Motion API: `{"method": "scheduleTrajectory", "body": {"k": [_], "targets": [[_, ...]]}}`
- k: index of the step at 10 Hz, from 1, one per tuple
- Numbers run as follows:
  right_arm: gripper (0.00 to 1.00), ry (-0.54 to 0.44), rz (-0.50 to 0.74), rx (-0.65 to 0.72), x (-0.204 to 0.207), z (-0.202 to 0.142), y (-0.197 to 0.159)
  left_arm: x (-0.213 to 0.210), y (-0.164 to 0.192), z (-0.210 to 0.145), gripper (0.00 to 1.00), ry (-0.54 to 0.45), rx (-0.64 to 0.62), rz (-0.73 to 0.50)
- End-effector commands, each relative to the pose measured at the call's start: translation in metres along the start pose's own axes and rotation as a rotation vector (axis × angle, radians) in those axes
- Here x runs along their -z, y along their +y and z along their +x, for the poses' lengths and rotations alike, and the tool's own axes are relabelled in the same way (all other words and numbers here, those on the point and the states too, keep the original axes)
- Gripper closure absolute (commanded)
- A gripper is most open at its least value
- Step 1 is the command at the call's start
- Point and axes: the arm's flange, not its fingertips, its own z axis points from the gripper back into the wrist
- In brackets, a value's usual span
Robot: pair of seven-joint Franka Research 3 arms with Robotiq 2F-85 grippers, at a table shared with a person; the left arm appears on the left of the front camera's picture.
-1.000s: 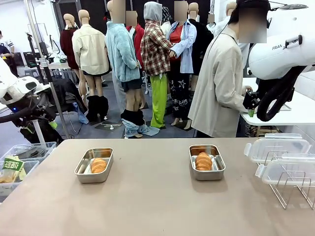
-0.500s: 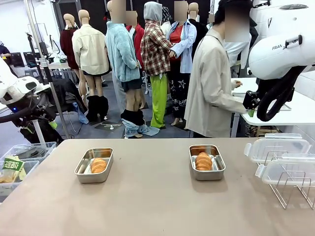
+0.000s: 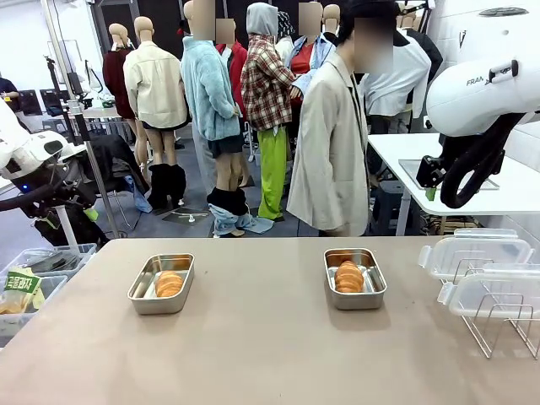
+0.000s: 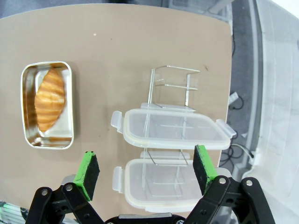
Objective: Place the bread in airtight containers.
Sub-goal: Pick up one Airtight Container lid and hand it to the human.
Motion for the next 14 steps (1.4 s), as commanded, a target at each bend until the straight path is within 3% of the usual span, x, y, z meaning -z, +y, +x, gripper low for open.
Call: {"method": "scheduleTrajectory", "body": {"k": [1,14], "targets": [[0.0,0.009,-0.004,0.017,-0.001,0.0035,0.0018,-0.0031,0.0013,0.0,0.0,-0.002,0.006,0.012],[0.0,0.009,-0.004,0.017,-0.001,0.0035,0.0018,-0.0031,0.0013,0.0,0.0,-0.002,0.006,0.012]]}}
